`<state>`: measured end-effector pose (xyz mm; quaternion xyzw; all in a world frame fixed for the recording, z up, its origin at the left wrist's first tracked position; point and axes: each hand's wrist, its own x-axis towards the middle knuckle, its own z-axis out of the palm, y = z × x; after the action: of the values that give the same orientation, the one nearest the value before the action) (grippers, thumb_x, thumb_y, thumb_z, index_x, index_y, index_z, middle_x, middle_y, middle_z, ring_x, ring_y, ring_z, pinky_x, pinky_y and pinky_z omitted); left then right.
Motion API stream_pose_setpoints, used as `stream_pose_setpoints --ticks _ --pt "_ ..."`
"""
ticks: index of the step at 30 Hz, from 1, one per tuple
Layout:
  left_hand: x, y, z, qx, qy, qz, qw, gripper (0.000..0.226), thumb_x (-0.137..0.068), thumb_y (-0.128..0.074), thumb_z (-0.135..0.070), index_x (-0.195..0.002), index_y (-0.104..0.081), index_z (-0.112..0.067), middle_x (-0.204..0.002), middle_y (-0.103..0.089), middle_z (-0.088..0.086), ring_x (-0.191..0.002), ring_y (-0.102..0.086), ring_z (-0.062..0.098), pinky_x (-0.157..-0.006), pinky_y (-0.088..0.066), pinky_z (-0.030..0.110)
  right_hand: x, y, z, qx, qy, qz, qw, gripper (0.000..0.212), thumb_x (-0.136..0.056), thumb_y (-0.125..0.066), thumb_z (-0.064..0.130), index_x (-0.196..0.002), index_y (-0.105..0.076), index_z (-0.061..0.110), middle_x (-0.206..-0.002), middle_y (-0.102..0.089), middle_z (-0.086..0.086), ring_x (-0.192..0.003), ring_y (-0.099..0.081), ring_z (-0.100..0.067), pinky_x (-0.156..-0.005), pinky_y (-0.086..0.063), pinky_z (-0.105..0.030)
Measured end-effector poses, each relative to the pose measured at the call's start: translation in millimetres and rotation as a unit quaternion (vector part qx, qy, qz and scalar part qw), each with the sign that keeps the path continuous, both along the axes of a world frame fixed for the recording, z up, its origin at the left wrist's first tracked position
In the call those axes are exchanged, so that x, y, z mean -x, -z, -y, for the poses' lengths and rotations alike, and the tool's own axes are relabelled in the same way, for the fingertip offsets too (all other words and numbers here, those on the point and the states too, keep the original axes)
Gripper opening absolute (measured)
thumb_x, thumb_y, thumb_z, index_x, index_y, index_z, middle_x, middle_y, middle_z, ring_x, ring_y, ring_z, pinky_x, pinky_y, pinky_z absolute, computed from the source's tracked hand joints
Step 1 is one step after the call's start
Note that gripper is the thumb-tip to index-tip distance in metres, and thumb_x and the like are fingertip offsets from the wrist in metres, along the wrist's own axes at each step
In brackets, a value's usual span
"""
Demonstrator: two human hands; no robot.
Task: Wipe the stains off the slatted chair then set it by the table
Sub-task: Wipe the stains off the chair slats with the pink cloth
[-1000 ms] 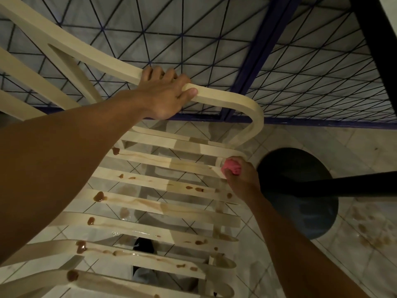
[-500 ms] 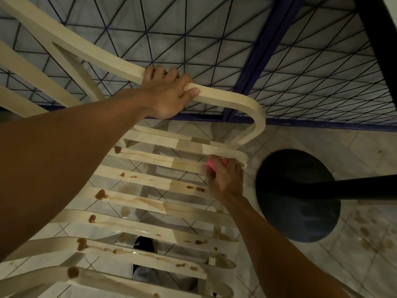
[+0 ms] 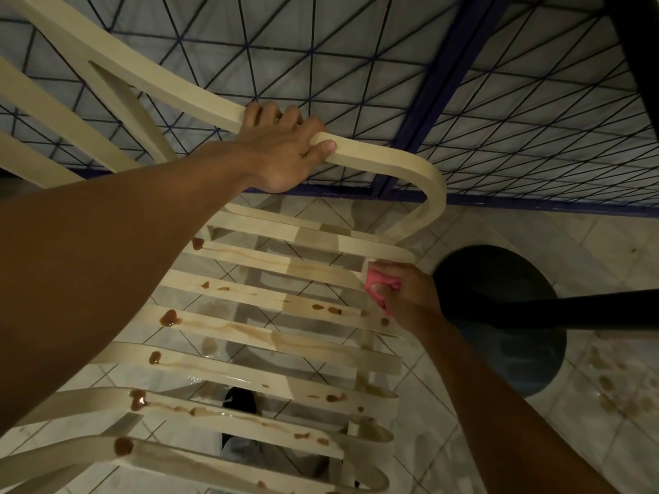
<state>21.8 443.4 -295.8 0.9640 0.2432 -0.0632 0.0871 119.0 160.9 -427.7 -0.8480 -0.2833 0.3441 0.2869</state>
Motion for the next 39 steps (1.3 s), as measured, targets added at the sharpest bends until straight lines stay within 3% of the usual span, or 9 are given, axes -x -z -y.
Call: stream_pose_setpoints --ticks 3,8,14,20,23,27,30,35,39 --pt "0.3 -1.1 2.1 -0.006 0.004 0.001 1.0 0.052 -0.101 -0.012 -0.056 -0.137 -0.037 -0.027 -0.123 -0.042 0.006 -0.119 -0.035 0.032 -0.107 -0.017 0.049 18.1 -0.1 -21.1 0.006 -0.03 0.059 0.998 0.023 -0.089 -0.071 0.023 -0.109 -0.073 0.034 -0.1 -0.071 0.01 -0.095 -0.067 -0.012 -0.083 -0.059 -0.034" --pt "0.1 -0.6 1.7 0.005 0.001 0.002 1.0 0.052 -0.101 -0.012 -0.057 -0.138 -0.037 -0.029 -0.125 -0.042 0.006 -0.121 -0.034 0.031 -0.108 -0.017 0.048 41.5 -0.2 -57.6 0.043 -0.088 0.127 0.987 0.015 -0.092 -0.062 0.027 -0.083 -0.072 0.032 -0.084 -0.07 0.006 -0.086 -0.064 -0.02 -0.081 -0.055 -0.035" --pt "0.9 -2.8 2.2 0.012 -0.001 -0.003 1.0 0.051 -0.101 -0.013 -0.057 -0.137 -0.037 -0.029 -0.114 -0.035 -0.001 -0.121 -0.033 0.03 -0.109 -0.016 0.048 34.6 -4.9 -46.8 0.04 -0.144 0.147 0.978 0.021 -0.097 -0.054 0.04 -0.11 -0.07 0.036 -0.107 -0.07 0.001 -0.104 -0.062 -0.023 -0.096 -0.05 -0.043" --pt "0.8 -3.8 2.0 0.016 -0.007 -0.006 1.0 0.05 -0.102 -0.013 -0.057 -0.136 -0.037 -0.029 -0.119 -0.039 0.002 -0.12 -0.033 0.029 -0.11 -0.016 0.048 7.2 6.7 -4.4 -0.006 -0.005 0.059 0.998 0.04 -0.081 -0.062 0.04 -0.12 -0.064 0.045 -0.12 -0.065 0.012 -0.107 -0.063 -0.016 -0.087 -0.058 -0.046" --pt "0.3 -3.1 2.2 0.014 -0.008 -0.008 1.0 0.051 -0.102 -0.012 -0.057 -0.136 -0.037 -0.029 -0.125 -0.042 0.004 -0.121 -0.033 0.03 -0.111 -0.015 0.048 4.5 11.4 -0.9 -0.001 0.042 0.04 0.998 0.031 -0.086 -0.067 0.018 -0.112 -0.071 0.036 -0.121 -0.065 0.004 -0.104 -0.066 -0.015 -0.079 -0.062 -0.041" --pt "-0.1 -2.1 2.4 0.015 -0.01 -0.002 1.0 0.051 -0.102 -0.013 -0.056 -0.138 -0.037 -0.029 -0.127 -0.042 0.005 -0.122 -0.033 0.03 -0.111 -0.015 0.049 25.9 12.3 -21.8 0.008 0.008 0.101 0.995 0.015 -0.09 -0.066 0.019 -0.096 -0.073 0.032 -0.105 -0.064 0.001 -0.1 -0.062 -0.014 -0.08 -0.052 -0.022" --pt "0.1 -1.9 2.0 0.015 -0.011 -0.003 1.0 0.051 -0.102 -0.013 -0.056 -0.138 -0.037 -0.03 -0.127 -0.042 0.005 -0.122 -0.032 0.03 -0.112 -0.014 0.049 42.5 17.2 -44.8 -0.01 -0.011 0.096 0.995 0.019 -0.09 -0.067 0.014 -0.106 -0.073 0.022 -0.099 -0.064 0.006 -0.094 -0.062 -0.007 -0.086 -0.054 -0.027" --pt "-1.0 -3.9 2.9 0.024 -0.013 -0.004 1.0 0.05 -0.102 -0.014 -0.056 -0.138 -0.037 -0.031 -0.128 -0.043 0.004 -0.122 -0.033 0.03 -0.111 -0.014 0.048 65.5 1.7 -73.7 -0.022 -0.095 0.137 0.986 0.039 -0.094 -0.058 0.012 -0.066 -0.049 0.037 -0.091 -0.063 0.005 -0.098 -0.056 -0.021 -0.092 -0.048 -0.041" --pt "0.9 -4.7 3.1 0.03 -0.012 -0.003 0.999 0.049 -0.102 -0.015 -0.056 -0.138 -0.037 -0.031 -0.126 -0.042 0.003 -0.122 -0.032 0.029 -0.112 -0.014 0.047 59.3 -1.0 -63.7 0.001 -0.139 0.148 0.979 0.025 -0.093 -0.062 0.017 -0.103 -0.07 0.038 -0.119 -0.063 0.002 -0.117 -0.053 -0.023 -0.1 -0.046 -0.044"
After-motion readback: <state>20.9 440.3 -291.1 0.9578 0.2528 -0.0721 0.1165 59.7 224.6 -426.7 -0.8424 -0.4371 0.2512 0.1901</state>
